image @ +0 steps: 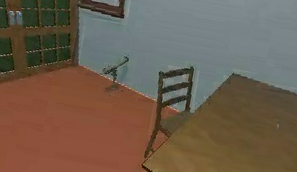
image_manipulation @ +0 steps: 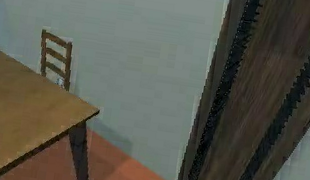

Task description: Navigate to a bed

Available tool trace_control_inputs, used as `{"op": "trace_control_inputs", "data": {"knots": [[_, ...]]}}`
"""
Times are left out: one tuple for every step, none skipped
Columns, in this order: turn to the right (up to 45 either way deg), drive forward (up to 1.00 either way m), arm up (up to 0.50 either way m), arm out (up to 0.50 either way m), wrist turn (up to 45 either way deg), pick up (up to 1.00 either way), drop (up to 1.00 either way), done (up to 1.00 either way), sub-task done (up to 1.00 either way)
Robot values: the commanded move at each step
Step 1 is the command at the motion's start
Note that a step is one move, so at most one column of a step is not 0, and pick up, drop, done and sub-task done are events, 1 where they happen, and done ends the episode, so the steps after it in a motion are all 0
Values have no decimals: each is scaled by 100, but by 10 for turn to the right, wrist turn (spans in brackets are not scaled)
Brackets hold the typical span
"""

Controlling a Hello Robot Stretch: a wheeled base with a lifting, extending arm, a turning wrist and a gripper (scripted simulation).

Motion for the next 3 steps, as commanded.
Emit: {"op": "trace_control_inputs", "data": {"knots": [[450, 0, 0, 0, 0, 0, 0, 0, 0], [450, 0, 0, 0, 0, 0, 0, 0, 0], [450, 0, 0, 0, 0, 0, 0, 0, 0]]}}
